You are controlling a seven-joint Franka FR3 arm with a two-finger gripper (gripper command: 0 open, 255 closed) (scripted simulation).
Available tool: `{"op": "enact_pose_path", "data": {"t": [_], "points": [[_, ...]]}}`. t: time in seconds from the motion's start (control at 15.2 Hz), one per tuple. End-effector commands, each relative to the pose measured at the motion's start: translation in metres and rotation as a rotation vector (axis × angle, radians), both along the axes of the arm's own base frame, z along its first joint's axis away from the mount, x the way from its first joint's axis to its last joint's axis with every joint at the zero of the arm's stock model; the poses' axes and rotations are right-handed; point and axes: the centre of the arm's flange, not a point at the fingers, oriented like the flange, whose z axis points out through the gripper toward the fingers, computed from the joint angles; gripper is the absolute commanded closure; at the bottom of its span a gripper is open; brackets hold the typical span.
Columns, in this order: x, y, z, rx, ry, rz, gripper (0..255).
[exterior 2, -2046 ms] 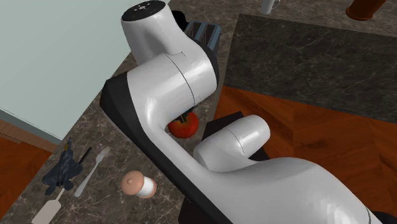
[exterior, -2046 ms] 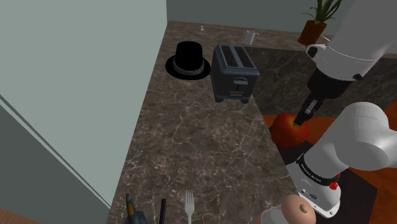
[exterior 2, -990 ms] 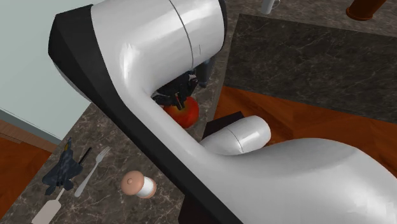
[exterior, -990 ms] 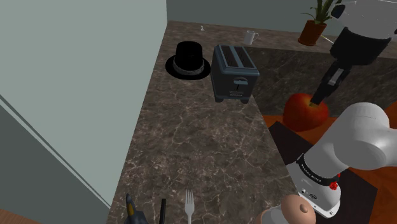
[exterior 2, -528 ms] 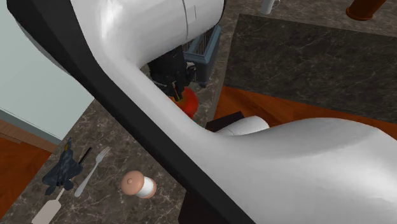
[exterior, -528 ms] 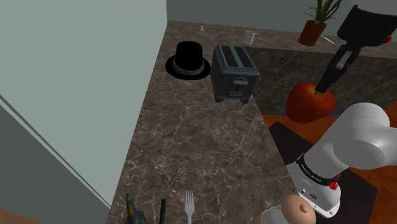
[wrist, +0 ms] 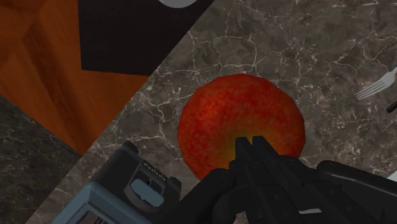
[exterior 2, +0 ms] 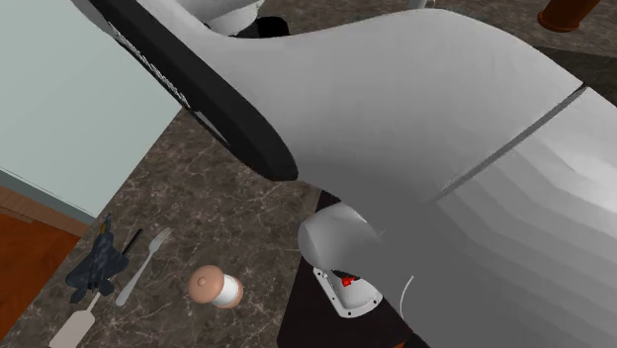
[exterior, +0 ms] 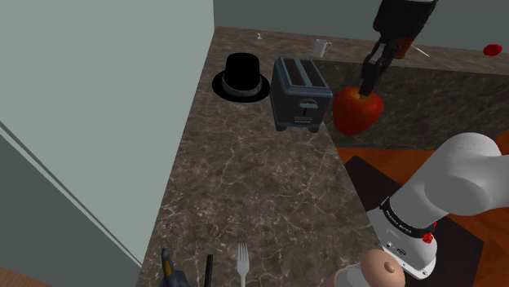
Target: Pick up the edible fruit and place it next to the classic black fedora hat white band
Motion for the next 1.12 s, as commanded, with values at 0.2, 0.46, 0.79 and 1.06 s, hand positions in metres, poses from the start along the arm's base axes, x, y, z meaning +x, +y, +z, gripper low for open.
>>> {"op": "enact_pose_path", "data": {"t": [0.2, 0.46, 0.79, 1.06], "points": [[0.066, 0.001, 0.0, 0.001, -0.001, 0.0, 255], [0.119, 0.003, 0.001, 0.001, -0.001, 0.0, 255], [0.185, 0.005, 0.001, 0.001, -0.001, 0.0, 255], [0.238, 0.007, 0.001, 0.001, -0.001, 0.0, 255]]}}
